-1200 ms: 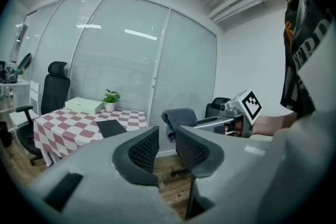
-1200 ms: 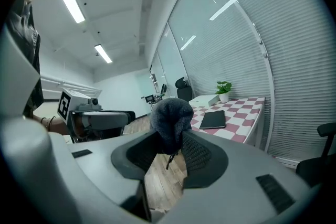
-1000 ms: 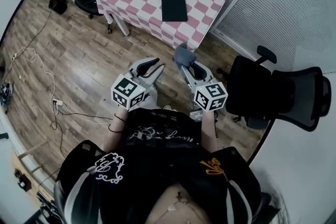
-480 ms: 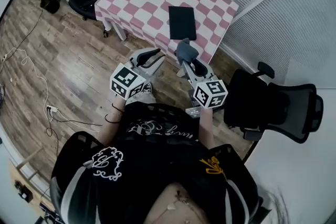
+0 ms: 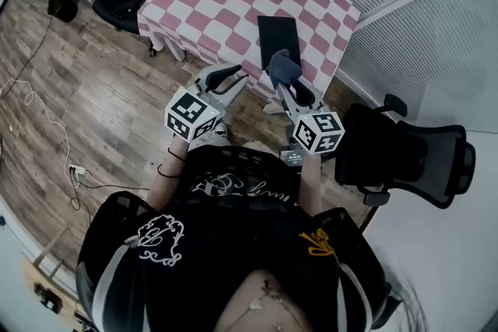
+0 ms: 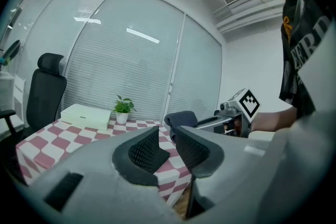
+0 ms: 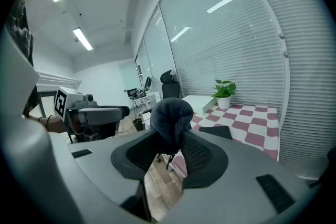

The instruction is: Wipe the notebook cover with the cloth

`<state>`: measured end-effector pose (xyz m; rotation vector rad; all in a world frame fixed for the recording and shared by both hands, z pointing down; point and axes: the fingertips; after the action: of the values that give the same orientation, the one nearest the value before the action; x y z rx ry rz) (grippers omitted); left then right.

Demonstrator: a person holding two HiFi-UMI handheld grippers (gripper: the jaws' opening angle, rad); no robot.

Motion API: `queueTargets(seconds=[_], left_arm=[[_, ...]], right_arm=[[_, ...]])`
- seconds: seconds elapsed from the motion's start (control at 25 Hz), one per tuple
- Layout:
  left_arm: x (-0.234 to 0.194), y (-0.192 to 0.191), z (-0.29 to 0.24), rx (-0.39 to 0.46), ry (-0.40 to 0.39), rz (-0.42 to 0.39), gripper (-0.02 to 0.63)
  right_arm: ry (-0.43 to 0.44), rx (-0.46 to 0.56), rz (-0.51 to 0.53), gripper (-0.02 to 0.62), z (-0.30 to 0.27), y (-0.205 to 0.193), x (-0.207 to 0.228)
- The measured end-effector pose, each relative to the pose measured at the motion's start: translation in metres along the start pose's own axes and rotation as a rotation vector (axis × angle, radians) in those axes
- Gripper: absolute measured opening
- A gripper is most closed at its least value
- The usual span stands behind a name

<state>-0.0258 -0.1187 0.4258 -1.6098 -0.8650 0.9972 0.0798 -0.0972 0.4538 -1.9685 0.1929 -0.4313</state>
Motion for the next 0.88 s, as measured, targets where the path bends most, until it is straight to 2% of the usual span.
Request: queueTargets(seconds=[0.32,0.56,0.88], left_arm=[[-0.025,-0.016,-0.008,-0.023,-0.003,0.063,0.095],[-0.037,-0.023,-0.015,-0.038,0.026,0.091,0.095],[-0.053,-0.017,-0.041,-0.042,0.067,0.097,0.095]], right_arm=[[-0.030,-0.051,0.001,0.130,-0.020,0.002,0.017],[-0.039,-0.074,0.018,0.130,-0.034,0.010,0.046],[-0.001,-0.115,0.083,0.130,-0.077,0.029,0.091]])
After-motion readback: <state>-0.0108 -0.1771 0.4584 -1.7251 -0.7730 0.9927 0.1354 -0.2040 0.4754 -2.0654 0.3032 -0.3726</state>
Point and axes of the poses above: the fingertips, and each gripper's own axes: z backward along the fingers, x to its right, y out of its top, and after that the axes turned 2 degrees about y, right-handed
